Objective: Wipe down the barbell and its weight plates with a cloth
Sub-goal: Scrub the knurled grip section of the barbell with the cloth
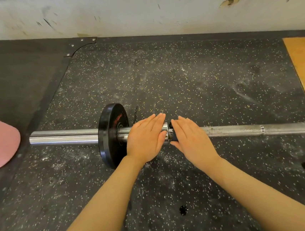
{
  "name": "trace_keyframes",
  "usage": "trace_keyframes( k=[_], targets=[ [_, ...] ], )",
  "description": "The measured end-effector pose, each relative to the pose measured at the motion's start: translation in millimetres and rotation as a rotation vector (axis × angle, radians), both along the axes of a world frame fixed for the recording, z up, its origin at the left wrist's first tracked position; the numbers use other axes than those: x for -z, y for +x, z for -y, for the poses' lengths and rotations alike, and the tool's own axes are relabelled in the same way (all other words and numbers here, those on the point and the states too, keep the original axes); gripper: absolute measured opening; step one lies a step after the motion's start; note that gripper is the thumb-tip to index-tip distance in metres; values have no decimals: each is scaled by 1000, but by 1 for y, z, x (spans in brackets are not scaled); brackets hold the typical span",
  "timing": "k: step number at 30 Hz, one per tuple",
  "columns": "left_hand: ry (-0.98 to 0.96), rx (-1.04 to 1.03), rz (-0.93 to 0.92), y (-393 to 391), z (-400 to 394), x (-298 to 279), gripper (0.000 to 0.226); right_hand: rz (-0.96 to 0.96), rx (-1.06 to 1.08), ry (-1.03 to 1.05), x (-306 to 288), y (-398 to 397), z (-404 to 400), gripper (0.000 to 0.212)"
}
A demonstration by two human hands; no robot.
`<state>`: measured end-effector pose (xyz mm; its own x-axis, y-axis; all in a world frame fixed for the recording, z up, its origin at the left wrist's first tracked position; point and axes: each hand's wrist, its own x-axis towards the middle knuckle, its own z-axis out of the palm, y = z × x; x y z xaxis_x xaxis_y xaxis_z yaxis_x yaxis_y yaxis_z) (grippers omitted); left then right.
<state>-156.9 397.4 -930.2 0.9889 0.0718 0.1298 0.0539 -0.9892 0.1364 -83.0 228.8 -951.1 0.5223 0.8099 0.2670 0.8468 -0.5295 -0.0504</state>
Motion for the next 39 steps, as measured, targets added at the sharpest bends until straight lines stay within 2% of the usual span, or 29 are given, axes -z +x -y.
trace_keyframes(
  k=[6,10,19,25,32,35,39],
  targets=[
    [-17,2,-2,0,0,-1,56,84,2,-18,2,17,35,59],
    [-4,-7,-2,2,-1,-1,55,-4,92,43,4,18,43,68],
    [-34,-53,-30,12,-5,-3,57,-49,-5,112,0,17,9,61],
    [-18,-91,-85,25,-11,-2,43,-3,-50,121,9,13,-9,63],
    [-13,-109,-84,25,-11,-2,52,118,-186,154,16,17,11,52],
    [-18,-105,-90,24,-9,-3,55,88,-179,129,16,16,14,56],
    [-13,-111,-88,24,-8,-5,55,4,-86,71,11,16,14,73]
  ],
)
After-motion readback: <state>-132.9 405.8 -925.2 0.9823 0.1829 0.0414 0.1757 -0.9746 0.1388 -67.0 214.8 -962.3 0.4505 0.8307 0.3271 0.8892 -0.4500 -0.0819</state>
